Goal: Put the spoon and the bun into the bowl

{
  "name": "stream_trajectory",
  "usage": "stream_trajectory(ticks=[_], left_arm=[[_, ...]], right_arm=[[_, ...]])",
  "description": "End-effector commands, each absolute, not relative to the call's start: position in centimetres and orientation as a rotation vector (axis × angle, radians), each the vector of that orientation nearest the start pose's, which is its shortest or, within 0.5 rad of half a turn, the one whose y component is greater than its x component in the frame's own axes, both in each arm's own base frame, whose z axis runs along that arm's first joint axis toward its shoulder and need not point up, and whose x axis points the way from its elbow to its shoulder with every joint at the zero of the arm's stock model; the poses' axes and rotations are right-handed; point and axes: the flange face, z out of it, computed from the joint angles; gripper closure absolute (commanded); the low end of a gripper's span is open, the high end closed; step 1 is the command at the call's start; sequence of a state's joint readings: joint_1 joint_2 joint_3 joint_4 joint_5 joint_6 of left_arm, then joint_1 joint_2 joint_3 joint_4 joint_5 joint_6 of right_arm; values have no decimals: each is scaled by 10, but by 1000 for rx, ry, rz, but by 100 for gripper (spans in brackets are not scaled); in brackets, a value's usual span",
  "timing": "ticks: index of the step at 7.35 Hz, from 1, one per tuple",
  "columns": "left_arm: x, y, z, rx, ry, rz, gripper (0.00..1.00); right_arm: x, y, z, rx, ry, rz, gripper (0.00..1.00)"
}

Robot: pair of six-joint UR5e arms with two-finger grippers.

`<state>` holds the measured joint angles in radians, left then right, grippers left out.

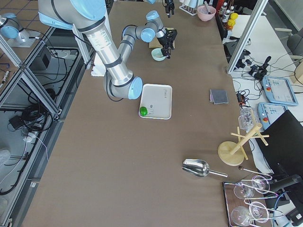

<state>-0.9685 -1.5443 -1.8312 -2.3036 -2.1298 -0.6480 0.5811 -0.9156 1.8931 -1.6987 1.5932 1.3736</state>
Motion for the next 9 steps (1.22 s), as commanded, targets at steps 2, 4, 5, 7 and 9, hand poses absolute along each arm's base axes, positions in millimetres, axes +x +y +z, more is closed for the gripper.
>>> stream_trajectory(ticks=[2, 4, 5, 7, 9], left_arm=[[320, -420, 446, 477, 929, 194, 2], [339, -406, 456, 488, 893, 211, 8], [346, -404, 465, 471, 880, 221, 23], [354, -400, 472, 482, 856, 221, 80], [346, -396, 454, 508, 880, 225, 100]], right_arm=[[-316, -498, 233, 257, -833, 27, 0], [-285, -507, 265, 267, -840, -21, 0], [-286, -506, 266, 267, -840, -20, 0], [-286, -506, 266, 265, -839, -14, 0], [-286, -506, 265, 264, -843, -8, 0]])
